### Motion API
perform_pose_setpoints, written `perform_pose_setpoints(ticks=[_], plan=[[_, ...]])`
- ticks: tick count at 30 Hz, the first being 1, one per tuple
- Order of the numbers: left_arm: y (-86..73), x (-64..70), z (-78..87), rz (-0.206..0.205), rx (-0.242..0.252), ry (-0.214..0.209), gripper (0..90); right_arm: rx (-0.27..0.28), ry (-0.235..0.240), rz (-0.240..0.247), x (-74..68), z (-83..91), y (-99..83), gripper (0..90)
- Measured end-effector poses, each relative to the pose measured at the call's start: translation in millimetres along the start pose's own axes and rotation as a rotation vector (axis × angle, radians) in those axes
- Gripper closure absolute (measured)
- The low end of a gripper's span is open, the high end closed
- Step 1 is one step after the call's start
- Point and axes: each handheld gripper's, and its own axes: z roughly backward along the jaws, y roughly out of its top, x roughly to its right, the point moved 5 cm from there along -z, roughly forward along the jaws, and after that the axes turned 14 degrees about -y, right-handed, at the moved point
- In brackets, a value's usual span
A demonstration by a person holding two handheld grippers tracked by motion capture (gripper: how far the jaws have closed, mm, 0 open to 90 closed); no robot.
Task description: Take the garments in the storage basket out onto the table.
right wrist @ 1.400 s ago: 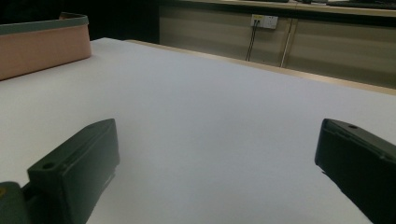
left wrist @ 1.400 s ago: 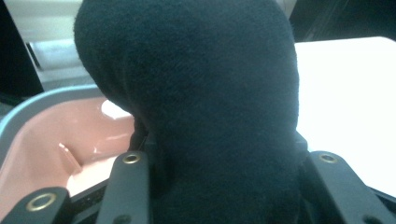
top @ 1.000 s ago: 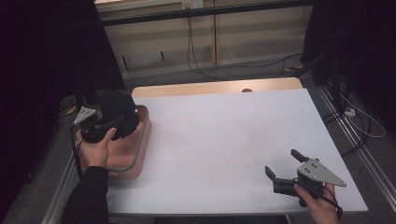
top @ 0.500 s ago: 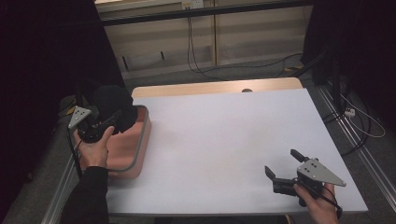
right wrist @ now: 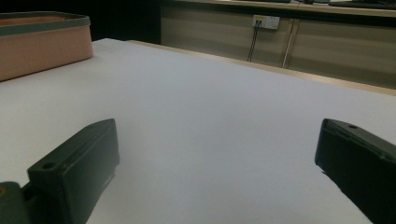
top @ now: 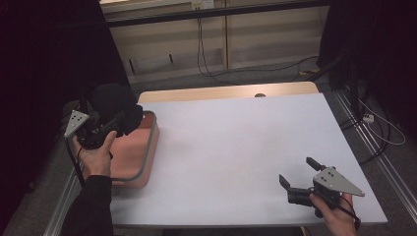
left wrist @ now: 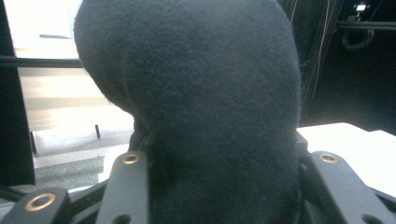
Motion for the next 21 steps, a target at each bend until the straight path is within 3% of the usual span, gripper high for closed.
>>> perform_pose_setpoints(ticks=[10, 21], plan=[[13.5, 14.1, -0.1, 0.000, 0.017, -0.043, 52.7, 0.003, 0.002, 0.000, -0.2, 0.5, 0.4, 0.0], [24.5, 26.9, 1.5, 0.034, 0.030, -0.091, 52.7, 0.001, 0.002, 0.001, -0.3, 0.2, 0.2, 0.0]])
